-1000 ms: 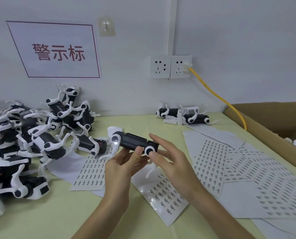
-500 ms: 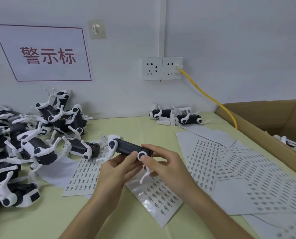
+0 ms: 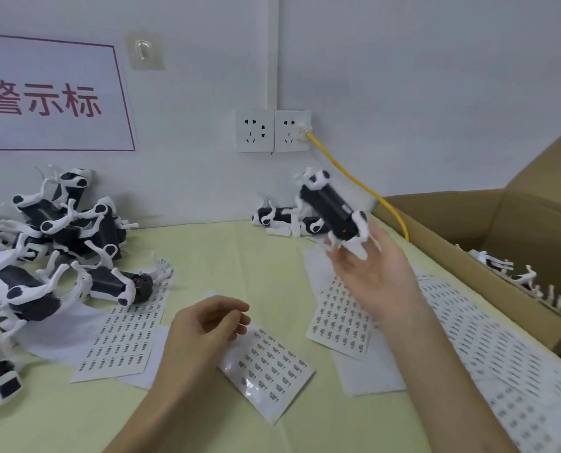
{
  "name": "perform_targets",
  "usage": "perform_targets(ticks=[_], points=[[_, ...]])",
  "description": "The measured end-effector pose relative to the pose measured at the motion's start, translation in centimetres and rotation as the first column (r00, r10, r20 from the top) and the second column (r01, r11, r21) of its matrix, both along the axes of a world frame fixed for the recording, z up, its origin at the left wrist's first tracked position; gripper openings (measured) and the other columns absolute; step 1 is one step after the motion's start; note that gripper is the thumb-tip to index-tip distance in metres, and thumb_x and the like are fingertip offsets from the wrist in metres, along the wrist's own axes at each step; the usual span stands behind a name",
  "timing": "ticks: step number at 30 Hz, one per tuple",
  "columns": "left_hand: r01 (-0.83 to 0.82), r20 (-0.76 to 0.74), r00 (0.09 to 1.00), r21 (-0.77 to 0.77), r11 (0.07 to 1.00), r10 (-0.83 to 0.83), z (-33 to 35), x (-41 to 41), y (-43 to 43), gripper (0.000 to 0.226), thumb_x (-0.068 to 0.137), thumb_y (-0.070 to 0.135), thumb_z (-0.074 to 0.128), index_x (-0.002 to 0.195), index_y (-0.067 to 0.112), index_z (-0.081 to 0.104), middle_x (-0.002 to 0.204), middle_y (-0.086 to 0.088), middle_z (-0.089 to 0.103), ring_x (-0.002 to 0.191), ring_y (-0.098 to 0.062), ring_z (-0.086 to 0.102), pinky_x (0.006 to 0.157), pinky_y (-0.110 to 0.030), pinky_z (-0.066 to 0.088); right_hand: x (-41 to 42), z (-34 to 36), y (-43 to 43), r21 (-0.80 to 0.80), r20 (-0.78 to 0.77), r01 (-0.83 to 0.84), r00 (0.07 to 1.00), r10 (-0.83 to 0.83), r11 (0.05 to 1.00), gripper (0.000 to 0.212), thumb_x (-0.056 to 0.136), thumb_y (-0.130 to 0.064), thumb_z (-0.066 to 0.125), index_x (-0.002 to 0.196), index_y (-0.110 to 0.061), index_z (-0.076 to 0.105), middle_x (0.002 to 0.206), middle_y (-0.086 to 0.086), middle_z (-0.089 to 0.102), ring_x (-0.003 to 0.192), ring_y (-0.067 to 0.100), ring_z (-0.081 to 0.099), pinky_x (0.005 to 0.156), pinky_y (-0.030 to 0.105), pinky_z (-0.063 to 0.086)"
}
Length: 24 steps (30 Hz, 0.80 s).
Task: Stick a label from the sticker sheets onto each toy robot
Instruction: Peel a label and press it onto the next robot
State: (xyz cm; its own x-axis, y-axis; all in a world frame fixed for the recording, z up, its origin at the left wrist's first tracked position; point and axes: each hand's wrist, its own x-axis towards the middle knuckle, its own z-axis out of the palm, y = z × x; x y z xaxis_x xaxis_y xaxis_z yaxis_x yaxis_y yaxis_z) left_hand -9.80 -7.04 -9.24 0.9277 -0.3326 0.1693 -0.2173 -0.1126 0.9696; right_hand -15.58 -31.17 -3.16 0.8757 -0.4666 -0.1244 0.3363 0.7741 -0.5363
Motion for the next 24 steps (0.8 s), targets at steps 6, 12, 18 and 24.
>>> perform_targets(ticks=[6,12,18,24], points=[[0.028,0.025,0.999,0.055,0.998,-0.03,-0.1,-0.2,-0.2,0.032,0.098,-0.002,0.061,0.086,0.021,0.08,0.081,-0.005,0.078,0.075,-0.017,0.074,0.072,-0.025,0.058,-3.3,0.1,-7.3,0.328,0.361,0.263,0.853,-0.378,0.907,0.048,0.11,-0.024,0.034,0.157,-0.011,0.032,0.151,0.018,0.049,0.134,0.035,0.053,0.102,0.046,0.049],[0.0,0.178,0.983,0.223,0.975,-0.041,-0.1,-0.6,-0.1,0.032,0.097,0.004,0.062,0.085,0.03,0.078,0.079,0.008,0.076,0.073,-0.008,0.07,0.065,-0.015,0.051,-0.6,-1.1,-2.4,0.0,0.046,0.123,0.991,-0.123,0.992,0.035,0.104,-0.022,0.042,0.126,-0.015,0.068,0.114,0.003,0.076,0.088,0.017,0.073,0.078,0.027,0.048],[-0.102,0.368,0.925,0.475,0.874,-0.092,-0.4,0.3,0.7,0.022,0.099,0.013,0.06,0.096,0.029,0.074,0.083,0.014,0.069,0.079,-0.005,0.061,0.071,-0.022,0.049,2.0,-1.2,6.0,-0.571,-0.172,-0.245,0.969,0.178,0.784,0.028,0.102,-0.014,0.047,0.105,-0.014,0.075,0.09,0.006,0.073,0.07,0.015,0.064,0.07,0.029,0.043],[-0.099,0.359,0.929,0.479,0.872,-0.091,-0.9,1.8,1.3,0.021,0.094,0.009,0.058,0.094,0.022,0.074,0.086,0.011,0.07,0.075,-0.005,0.06,0.072,-0.024,0.049,6.8,-0.1,12.9,-0.932,-0.25,-0.279,0.957,0.147,0.232,0.018,0.094,-0.021,0.069,0.111,-0.025,0.072,0.101,-0.007,0.074,0.087,0.014,0.072,0.076,0.024,0.052]])
